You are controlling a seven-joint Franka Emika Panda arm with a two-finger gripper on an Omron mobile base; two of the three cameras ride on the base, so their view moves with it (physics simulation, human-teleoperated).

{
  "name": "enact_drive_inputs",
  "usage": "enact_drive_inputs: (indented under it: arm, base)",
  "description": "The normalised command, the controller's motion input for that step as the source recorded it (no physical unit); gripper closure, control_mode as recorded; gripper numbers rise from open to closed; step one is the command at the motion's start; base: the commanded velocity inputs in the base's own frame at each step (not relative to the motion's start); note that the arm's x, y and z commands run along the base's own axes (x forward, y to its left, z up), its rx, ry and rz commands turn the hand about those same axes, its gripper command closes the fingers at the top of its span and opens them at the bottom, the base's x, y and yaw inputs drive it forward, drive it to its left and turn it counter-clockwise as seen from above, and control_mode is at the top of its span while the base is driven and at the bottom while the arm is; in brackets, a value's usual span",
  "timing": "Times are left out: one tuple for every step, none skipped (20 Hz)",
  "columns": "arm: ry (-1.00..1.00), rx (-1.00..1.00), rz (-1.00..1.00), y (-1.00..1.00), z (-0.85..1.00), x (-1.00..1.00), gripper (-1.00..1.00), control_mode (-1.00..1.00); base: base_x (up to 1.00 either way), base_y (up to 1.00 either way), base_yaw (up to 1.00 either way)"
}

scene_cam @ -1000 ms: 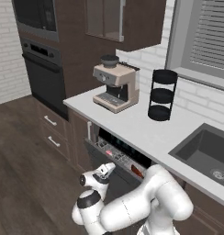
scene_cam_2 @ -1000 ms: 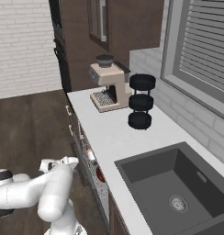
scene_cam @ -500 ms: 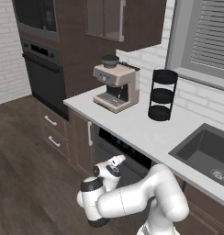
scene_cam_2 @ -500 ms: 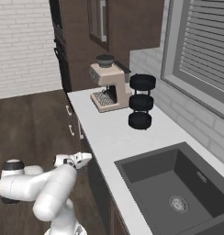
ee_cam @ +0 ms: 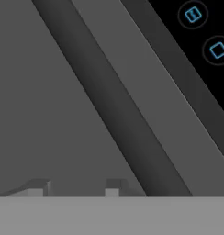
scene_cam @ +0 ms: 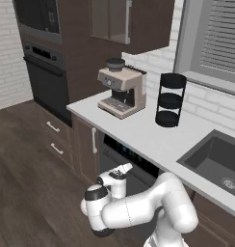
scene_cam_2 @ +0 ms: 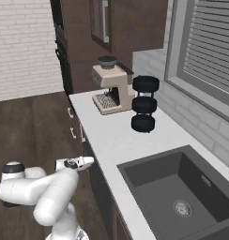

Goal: Pick up the cup and bowl from the counter, place them in the dishwasher, and close the dishwasher door.

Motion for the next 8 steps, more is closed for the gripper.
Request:
enact_drive_inputs:
  arm:
    - [0.0, 0.0, 0.0, -1.0, -0.02, 0.79, -1.0, -1.0]
    - [0.0, 0.0, 0.0, -1.0, 0.0, 0.79, -1.0, -1.0]
    - [0.11, 0.0, 0.0, -1.0, 0.0, 0.73, -1.0, -1.0]
    - [0.16, 0.0, 0.0, -1.0, 0.0, 0.64, -1.0, -1.0]
    - [0.25, 0.03, 0.0, -1.0, 0.01, 0.58, -1.0, -1.0]
    - [0.26, 0.06, 0.0, -1.0, 0.09, 0.53, -1.0, -1.0]
    - [0.24, 0.09, 0.0, -1.0, 0.13, 0.48, -1.0, -1.0]
    - [0.18, 0.14, 0.0, -1.0, 0.17, 0.41, -1.0, -1.0]
  base:
    - [0.0, 0.0, 0.0]
    - [0.0, 0.0, 0.0]
    - [0.0, 0.0, 0.0]
    - [0.0, 0.0, 0.0]
    - [0.0, 0.0, 0.0]
    - [0.0, 0.0, 0.0]
    - [0.0, 0.0, 0.0]
    - [0.0, 0.0, 0.0]
